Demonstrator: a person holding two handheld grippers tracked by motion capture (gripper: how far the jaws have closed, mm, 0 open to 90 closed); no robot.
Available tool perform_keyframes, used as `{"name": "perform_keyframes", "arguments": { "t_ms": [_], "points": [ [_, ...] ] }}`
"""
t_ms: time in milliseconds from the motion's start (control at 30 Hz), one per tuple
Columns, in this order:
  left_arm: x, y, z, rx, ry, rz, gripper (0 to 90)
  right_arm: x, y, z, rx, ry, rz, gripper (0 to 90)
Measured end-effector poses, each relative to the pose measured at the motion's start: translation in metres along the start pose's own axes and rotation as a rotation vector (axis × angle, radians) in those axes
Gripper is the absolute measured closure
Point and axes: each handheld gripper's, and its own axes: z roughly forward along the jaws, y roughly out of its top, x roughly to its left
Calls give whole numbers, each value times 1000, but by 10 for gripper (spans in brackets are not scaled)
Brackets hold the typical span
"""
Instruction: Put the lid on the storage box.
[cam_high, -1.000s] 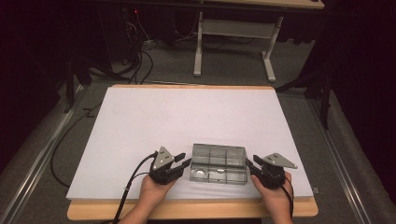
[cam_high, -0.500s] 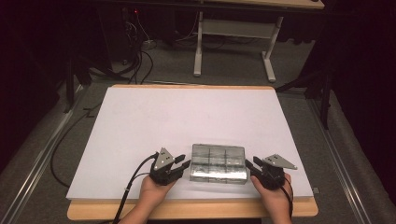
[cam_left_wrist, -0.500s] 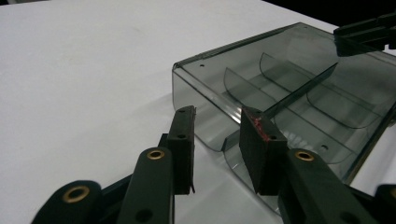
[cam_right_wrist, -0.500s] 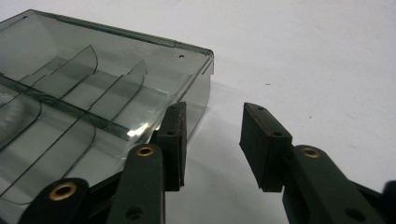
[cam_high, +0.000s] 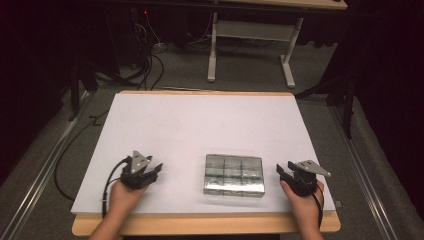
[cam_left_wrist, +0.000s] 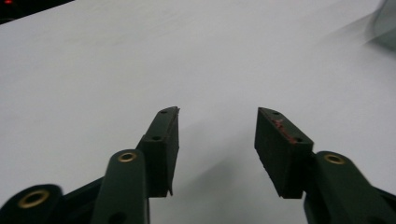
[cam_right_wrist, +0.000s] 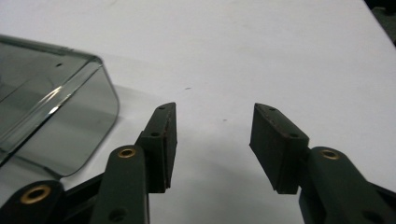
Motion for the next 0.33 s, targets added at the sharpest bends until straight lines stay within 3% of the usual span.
{"name": "perform_keyframes", "arguments": {
  "t_ms": [33,67,100,133,167,200,267,333],
  "points": [
    [7,-6,-4,9,27,3,465,-1,0,-1,-7,-2,-5,511],
    [15,-12,-6,7,28,-26,451,0,-1,-1,-10,2,-12,511],
    [22,-20,-8,-5,14,-80,438,1,-2,-1,-10,4,-20,511],
    [30,-23,-9,-21,-12,-160,424,1,-2,0,-13,1,-25,511],
    [35,-25,-13,-54,-41,-212,378,1,-3,-1,-17,-2,-22,512],
    [38,-27,-16,-87,-58,-242,387,1,-4,-1,-26,-7,-14,511],
    [41,-29,-16,-79,-78,-274,388,-1,-4,-2,-31,-8,-1,511],
    [39,-29,-16,-76,-76,-258,368,-1,-4,-2,-31,-11,4,511]
  ]
}}
